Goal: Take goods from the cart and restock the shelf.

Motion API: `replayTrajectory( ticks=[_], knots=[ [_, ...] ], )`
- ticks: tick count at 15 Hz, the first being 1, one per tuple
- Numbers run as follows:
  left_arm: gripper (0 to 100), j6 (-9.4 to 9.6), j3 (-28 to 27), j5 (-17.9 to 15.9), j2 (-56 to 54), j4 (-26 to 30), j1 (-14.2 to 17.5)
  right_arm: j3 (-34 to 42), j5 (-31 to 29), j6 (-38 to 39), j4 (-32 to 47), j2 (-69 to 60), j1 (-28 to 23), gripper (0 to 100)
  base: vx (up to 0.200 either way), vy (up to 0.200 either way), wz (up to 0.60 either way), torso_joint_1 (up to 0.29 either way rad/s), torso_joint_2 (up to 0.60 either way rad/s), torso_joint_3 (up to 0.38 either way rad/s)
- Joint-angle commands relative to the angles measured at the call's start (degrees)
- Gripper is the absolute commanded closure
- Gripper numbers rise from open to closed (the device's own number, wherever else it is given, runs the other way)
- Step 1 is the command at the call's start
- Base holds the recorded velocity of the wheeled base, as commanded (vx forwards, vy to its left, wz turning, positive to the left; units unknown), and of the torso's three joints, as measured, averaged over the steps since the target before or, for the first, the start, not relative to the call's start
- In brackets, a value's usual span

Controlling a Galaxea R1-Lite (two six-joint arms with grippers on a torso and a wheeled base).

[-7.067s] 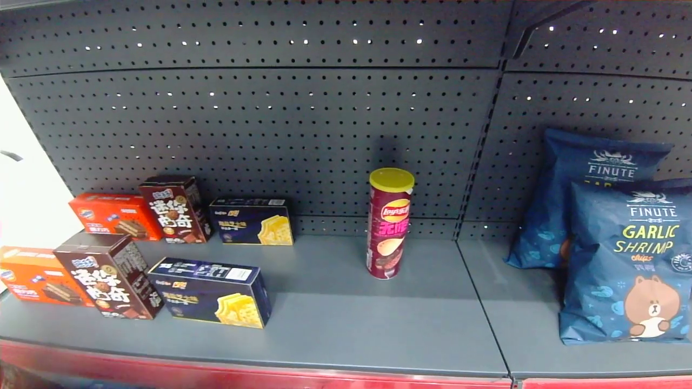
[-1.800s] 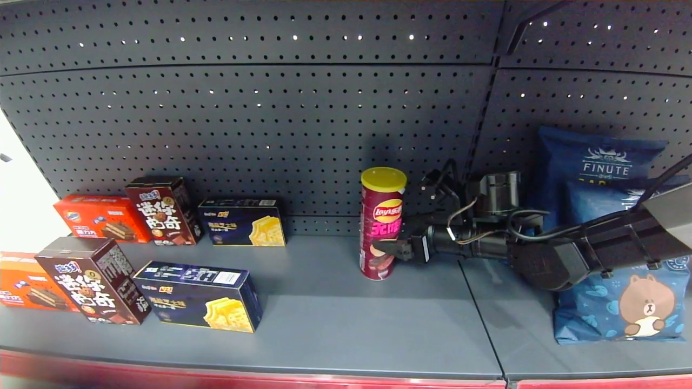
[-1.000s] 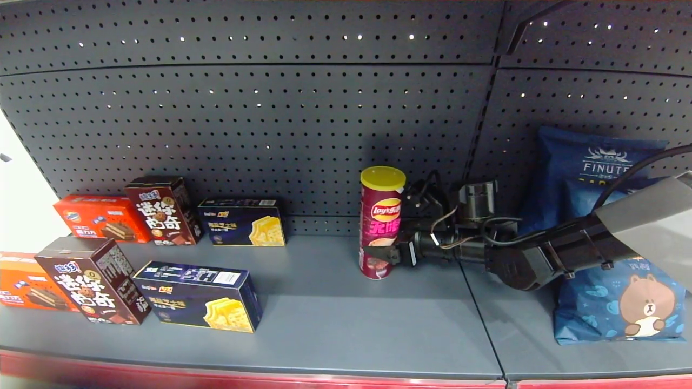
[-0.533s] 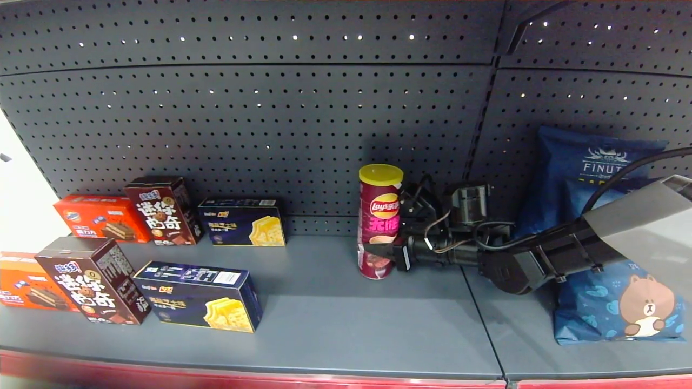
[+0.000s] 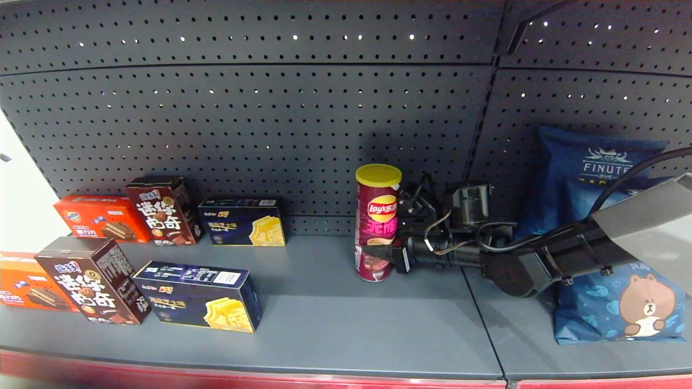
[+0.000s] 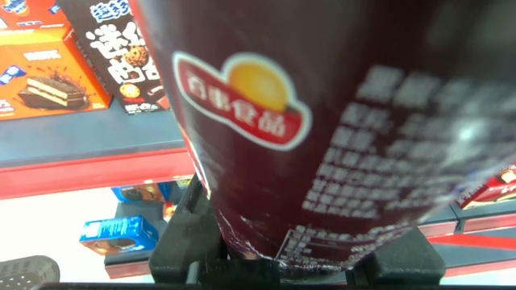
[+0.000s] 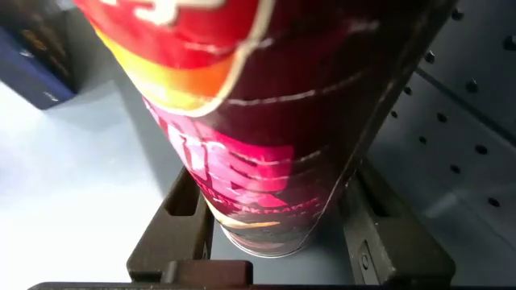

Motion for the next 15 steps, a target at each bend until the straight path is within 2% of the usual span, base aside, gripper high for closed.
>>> replayTrajectory(
  ticks=[1,6,10,13,15],
  knots=[
    [100,0.00,0.0,0.0,-0.7,0.0,0.1,1.2,0.1,0.1,-0.1,-2.2,0.4,100,0.000,0.000,0.00,0.000,0.00,0.000],
    [100,0.00,-0.9,0.0,-0.4,-0.2,0.0,4.6,-0.3,0.2,0.3,-9.5,0.4,100,0.000,0.000,0.00,0.000,0.00,0.000],
    [100,0.00,-0.7,0.0,-0.5,-0.3,0.0,13.9,-0.3,0.2,0.3,-18.0,0.6,100,0.000,0.000,0.00,0.000,0.00,0.000],
    [100,0.00,-0.9,0.0,-0.7,-0.4,0.1,20.0,-6.4,1.6,0.9,-25.9,3.3,100,0.000,0.000,0.00,0.000,0.00,0.000],
    [100,0.09,-1.2,0.0,-0.8,-0.4,0.1,22.5,-6.9,3.3,0.9,-29.0,4.8,100,0.000,0.000,0.00,0.000,0.00,0.000]
  ],
)
